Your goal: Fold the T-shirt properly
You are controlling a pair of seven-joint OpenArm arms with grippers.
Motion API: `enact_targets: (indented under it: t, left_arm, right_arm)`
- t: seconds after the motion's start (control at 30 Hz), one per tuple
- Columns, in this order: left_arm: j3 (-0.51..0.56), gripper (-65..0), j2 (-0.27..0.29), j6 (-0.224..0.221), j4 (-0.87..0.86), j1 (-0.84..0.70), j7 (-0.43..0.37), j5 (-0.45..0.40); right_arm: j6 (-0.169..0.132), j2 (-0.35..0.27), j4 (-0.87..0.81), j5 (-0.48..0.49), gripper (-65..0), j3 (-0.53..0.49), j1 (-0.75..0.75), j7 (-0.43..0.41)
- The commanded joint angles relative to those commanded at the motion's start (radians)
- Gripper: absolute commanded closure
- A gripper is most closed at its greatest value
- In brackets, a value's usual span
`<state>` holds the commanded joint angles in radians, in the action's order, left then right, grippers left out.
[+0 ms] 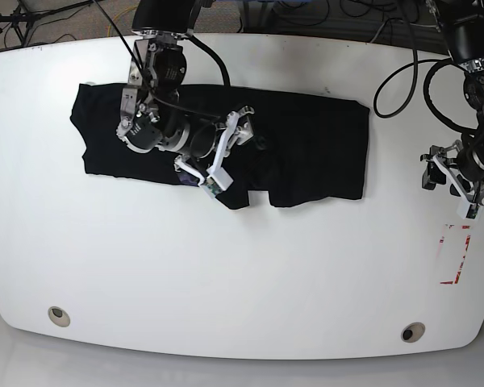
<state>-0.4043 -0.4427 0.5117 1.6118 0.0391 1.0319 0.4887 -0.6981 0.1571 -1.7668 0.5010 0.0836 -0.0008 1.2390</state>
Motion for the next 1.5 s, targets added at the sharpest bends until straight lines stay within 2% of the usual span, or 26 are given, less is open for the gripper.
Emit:
enact_targets:
  t: [0.47,0.87,0.9,1.0,1.07,1.1,1.13,1.23,1.37,1.5]
  left_arm:
    - [0.000,-38.1,0.003,0.000,0.005,-0.052,0.000,-0.009]
    - [-0.002,-37.9,0.000,0.002,0.009,-0.075,0.000,-0.008]
    - [-0.002,-37.9,0.000,0.002,0.009,-0.075,0.000,-0.008]
    - [-0.003,-37.9,0.000,0.002,0.009,-0.075,0.000,-0.008]
    - [-0.003,-37.9,0.000,0.002,0.009,-0.075,0.000,-0.008]
    - [-0.003,-37.9,0.000,0.002,0.009,-0.075,0.000,-0.008]
    - [-0.003,-37.9,0.000,0.002,0.009,-0.075,0.000,-0.008]
    - [-0.003,-37.9,0.000,0.002,0.009,-0.075,0.000,-0.008]
    - [-0.003,-37.9,0.000,0.002,0.009,-0.075,0.000,-0.008]
    - [-0.003,-37.9,0.000,0.002,0.009,-0.075,0.000,-0.008]
  right_arm:
    - [0.000,0.000,0.235,0.008,-50.1,-0.127,0.081,-0.186]
    - [0.000,0.000,0.315,0.006,-49.3,-0.212,0.083,-0.301]
    - [0.000,0.000,0.318,0.008,-48.5,-0.216,0.083,-0.310]
    - [0.000,0.000,0.341,0.005,-40.3,-0.233,0.081,-0.339]
    - [0.000,0.000,0.364,0.008,-29.8,-0.244,0.083,-0.367]
    - [0.000,0.000,0.368,0.008,-27.6,-0.247,0.084,-0.373]
    - [0.000,0.000,0.374,0.002,-22.2,-0.256,0.086,-0.391]
    - [0.000,0.000,0.391,-0.002,-14.1,-0.275,0.087,-0.427]
    - [0.000,-0.017,0.399,-0.025,-13.6,-0.273,0.087,-0.440]
    - [0.000,-0.021,0.382,-0.035,-19.8,-0.276,0.087,-0.442]
